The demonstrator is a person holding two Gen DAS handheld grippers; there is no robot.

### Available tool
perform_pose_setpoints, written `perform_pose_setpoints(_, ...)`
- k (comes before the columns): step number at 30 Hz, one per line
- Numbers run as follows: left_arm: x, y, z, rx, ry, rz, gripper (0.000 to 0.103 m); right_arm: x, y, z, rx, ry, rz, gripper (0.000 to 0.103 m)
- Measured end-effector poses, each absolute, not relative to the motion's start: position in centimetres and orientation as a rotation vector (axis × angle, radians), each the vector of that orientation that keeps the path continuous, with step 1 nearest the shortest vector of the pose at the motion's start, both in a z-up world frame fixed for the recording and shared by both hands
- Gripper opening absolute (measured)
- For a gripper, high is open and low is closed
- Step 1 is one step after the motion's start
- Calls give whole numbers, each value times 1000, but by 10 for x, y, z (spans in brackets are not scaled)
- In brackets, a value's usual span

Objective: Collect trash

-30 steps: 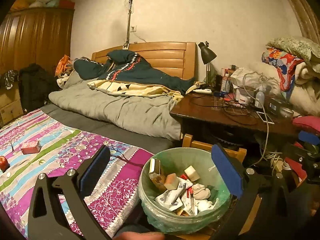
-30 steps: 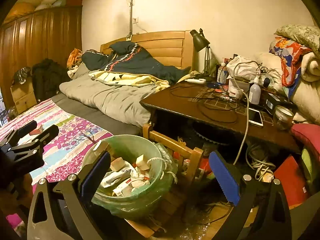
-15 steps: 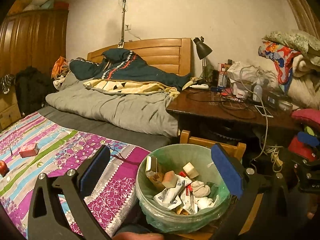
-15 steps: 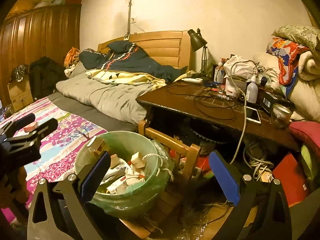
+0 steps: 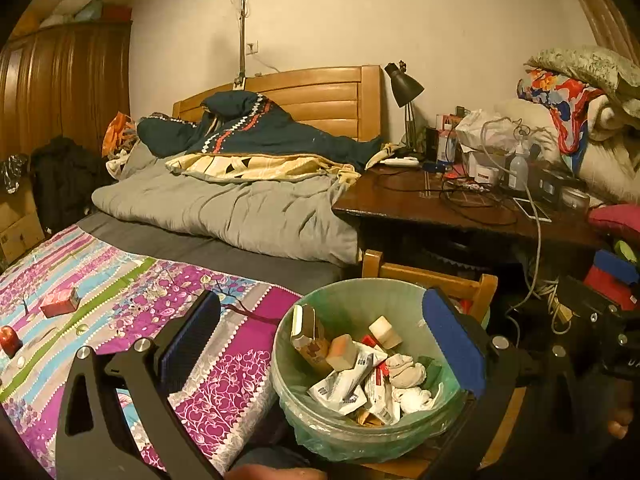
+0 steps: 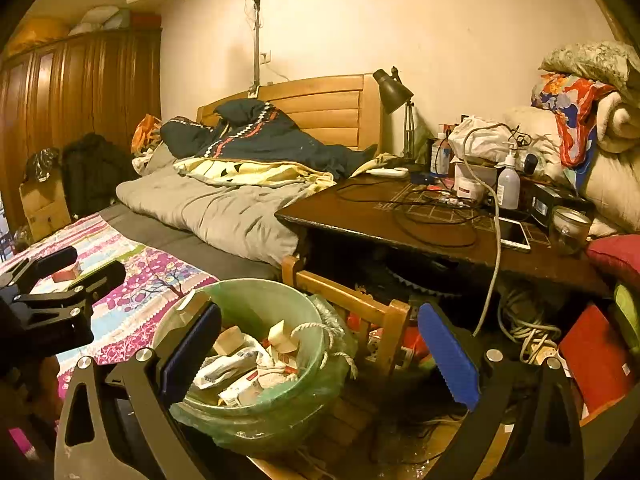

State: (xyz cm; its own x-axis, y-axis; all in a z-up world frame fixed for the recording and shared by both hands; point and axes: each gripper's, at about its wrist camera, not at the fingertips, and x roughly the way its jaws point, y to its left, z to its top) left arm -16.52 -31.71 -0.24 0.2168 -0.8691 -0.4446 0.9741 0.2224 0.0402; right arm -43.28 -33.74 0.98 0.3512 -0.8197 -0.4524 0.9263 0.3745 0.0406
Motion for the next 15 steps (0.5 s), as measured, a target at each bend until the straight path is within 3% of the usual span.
perform_pose_setpoints(15,-164,-327,-13,360,461,-1362,98,-441,-341,5,312,404,-1178,98)
